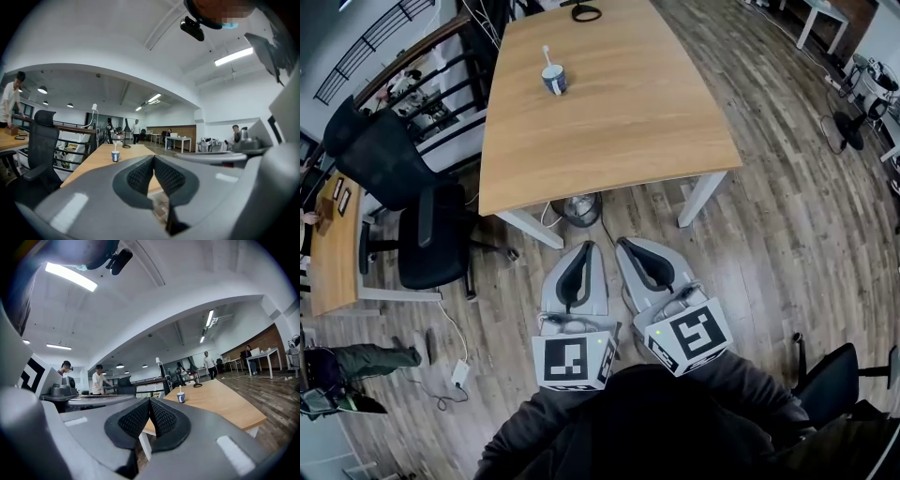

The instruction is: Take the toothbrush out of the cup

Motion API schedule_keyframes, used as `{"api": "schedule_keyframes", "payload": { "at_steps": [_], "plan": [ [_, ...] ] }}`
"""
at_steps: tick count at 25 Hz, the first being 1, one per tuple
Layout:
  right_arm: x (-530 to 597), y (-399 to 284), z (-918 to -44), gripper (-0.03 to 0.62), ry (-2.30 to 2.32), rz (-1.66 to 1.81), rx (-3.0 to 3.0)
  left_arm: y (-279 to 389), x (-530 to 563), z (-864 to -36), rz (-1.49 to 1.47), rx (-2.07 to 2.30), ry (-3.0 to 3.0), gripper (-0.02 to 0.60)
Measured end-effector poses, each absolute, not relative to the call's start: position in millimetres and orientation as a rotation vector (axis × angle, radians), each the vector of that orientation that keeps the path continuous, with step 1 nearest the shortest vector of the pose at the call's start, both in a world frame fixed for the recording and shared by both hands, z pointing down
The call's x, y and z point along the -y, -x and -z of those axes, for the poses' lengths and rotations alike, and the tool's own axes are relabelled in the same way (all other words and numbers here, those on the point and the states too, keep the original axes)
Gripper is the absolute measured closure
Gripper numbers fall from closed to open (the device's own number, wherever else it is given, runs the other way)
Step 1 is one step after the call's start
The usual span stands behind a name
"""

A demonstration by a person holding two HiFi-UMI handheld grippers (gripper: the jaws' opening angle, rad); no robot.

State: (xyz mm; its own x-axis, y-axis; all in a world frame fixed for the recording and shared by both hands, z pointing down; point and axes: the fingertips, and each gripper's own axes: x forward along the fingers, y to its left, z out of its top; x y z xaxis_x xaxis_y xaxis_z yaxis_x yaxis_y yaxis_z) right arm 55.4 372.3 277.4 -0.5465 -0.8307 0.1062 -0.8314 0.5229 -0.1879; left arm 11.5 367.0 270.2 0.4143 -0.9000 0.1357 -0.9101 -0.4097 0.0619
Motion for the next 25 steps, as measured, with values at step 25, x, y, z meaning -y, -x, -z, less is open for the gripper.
{"api": "schedule_keyframes", "payload": {
  "at_steps": [25],
  "plan": [
    [-260.3, -60.9, -277.3, 0.592, -1.424, -0.328, 2.788, -18.5, -254.9, -270.8, -0.114, 1.703, -2.486, 0.574]
  ]
}}
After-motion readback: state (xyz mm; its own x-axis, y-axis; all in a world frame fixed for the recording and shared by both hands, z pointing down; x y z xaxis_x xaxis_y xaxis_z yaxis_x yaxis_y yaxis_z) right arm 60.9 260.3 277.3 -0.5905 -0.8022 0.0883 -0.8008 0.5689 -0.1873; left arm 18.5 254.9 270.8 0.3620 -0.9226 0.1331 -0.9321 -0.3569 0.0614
